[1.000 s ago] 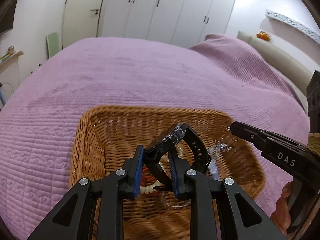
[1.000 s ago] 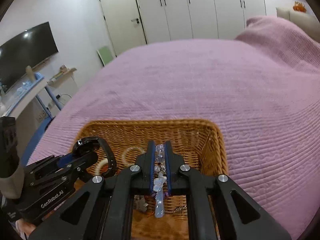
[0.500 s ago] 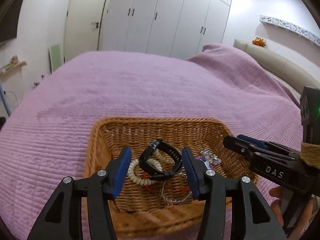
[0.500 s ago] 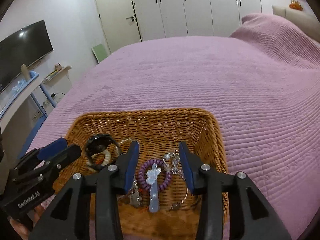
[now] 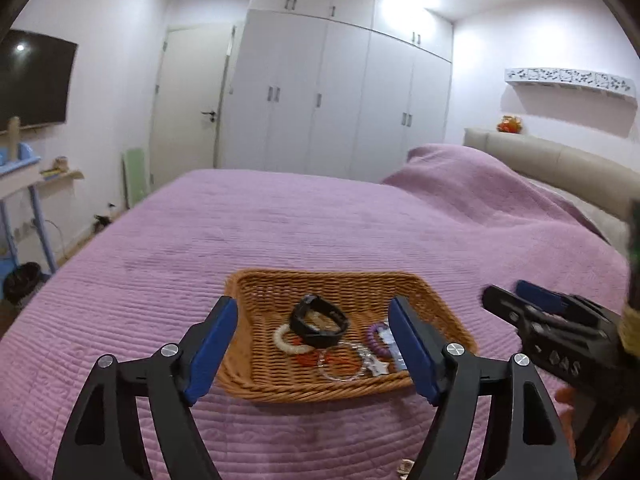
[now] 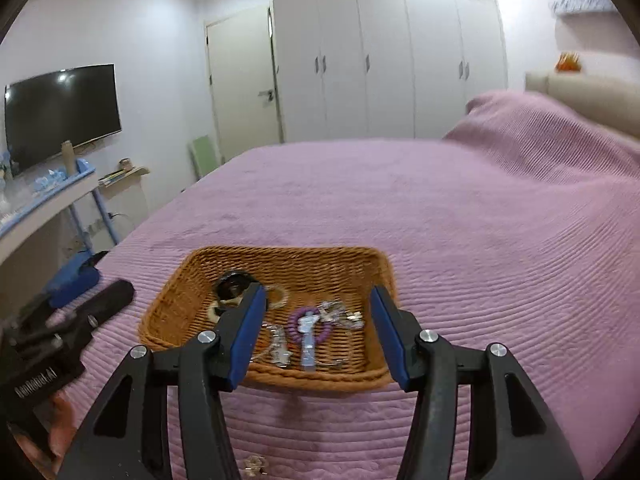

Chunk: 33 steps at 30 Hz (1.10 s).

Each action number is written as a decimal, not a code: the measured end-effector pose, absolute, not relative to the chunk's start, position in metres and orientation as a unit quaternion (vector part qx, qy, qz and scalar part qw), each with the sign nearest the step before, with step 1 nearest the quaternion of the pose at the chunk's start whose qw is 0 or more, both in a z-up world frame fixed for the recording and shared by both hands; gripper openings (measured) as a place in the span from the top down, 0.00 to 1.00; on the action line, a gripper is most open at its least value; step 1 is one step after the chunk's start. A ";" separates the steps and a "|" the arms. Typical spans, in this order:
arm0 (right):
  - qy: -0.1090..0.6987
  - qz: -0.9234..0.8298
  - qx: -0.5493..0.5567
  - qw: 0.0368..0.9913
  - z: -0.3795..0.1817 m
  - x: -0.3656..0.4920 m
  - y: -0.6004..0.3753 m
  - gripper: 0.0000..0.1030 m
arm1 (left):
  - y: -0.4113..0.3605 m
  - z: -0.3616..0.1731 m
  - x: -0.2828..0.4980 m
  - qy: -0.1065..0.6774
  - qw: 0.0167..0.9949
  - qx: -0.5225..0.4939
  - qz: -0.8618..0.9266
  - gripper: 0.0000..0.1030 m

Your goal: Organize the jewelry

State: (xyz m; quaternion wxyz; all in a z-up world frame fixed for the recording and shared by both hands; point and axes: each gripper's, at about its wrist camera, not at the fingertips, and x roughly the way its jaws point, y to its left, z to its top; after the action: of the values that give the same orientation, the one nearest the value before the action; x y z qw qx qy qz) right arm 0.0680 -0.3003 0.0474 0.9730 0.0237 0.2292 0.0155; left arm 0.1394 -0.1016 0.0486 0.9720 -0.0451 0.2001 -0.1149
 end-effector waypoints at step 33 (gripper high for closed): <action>0.203 -0.034 -0.012 0.979 -0.019 0.059 -0.295 0.25 | -0.125 0.000 0.117 0.177 0.984 0.010 -0.022 0.24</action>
State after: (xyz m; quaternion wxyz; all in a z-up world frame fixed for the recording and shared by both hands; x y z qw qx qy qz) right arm 0.0594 -0.2953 -0.0188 0.9785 -0.0121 0.2029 -0.0339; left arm 0.1169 -0.1253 0.0003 0.9840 0.0096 0.1766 -0.0224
